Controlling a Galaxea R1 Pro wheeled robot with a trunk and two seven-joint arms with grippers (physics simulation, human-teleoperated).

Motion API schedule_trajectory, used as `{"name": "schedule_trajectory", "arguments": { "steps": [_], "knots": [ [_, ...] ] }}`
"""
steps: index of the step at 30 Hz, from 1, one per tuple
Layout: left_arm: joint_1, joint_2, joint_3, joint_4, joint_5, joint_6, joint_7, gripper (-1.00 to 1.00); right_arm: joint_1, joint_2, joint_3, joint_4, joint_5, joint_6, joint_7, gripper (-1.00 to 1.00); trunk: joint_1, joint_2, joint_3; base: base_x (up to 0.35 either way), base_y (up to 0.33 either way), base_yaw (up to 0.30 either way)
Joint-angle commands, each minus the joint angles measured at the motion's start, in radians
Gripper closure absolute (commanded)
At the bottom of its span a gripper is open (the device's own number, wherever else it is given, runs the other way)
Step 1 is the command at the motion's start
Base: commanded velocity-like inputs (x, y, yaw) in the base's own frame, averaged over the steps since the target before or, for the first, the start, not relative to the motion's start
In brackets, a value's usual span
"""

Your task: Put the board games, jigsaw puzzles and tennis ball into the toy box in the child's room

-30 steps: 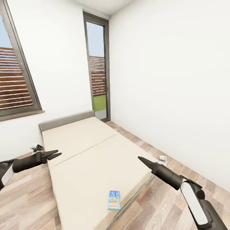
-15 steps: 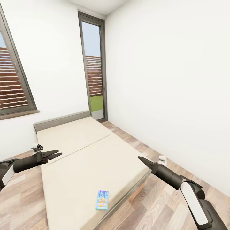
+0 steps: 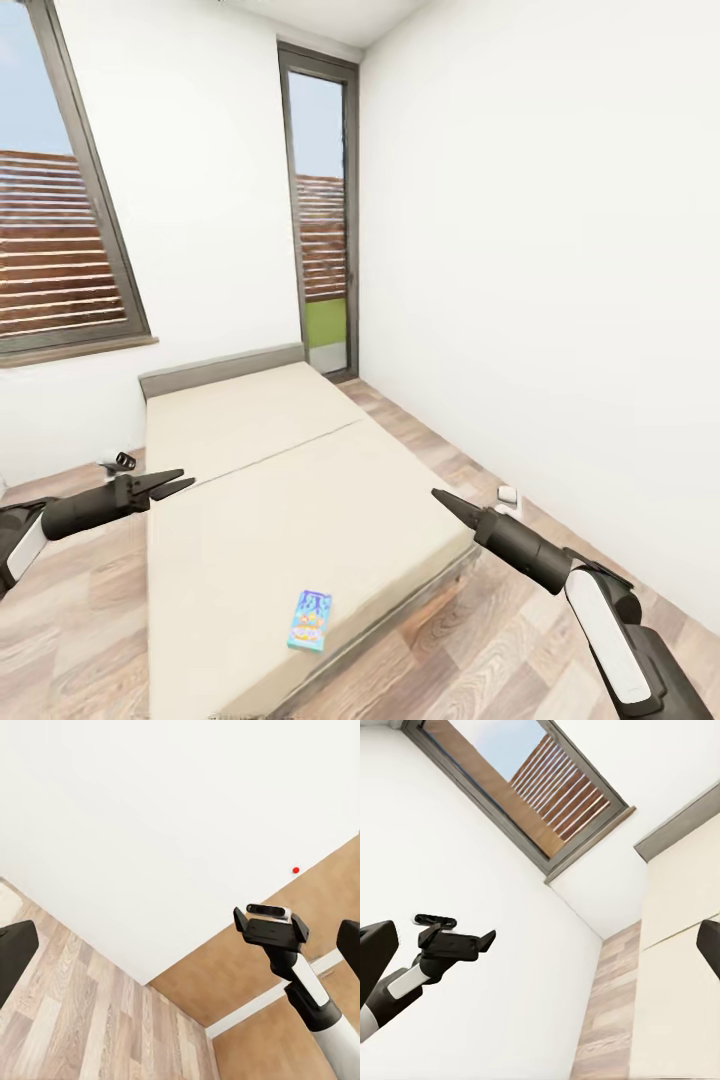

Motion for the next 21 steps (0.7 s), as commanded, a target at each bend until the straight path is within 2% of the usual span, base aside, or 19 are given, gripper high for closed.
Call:
{"name": "schedule_trajectory", "arguments": {
  "steps": [1,21],
  "knots": [
    [-0.001,0.0,0.0,0.0,-0.001,0.01,-0.004,-1.0,-0.001,0.0,-0.001,0.0,-0.006,0.007,0.0,-1.0,0.001,-0.002,-0.002,0.0,-0.293,0.28],
    [-0.001,-0.001,-0.001,0.0,-0.001,-0.016,-0.004,-1.0,-0.001,0.0,-0.001,0.0,-0.006,0.007,0.0,-1.0,0.001,-0.002,-0.002,0.0,-0.292,0.284]
  ]
}}
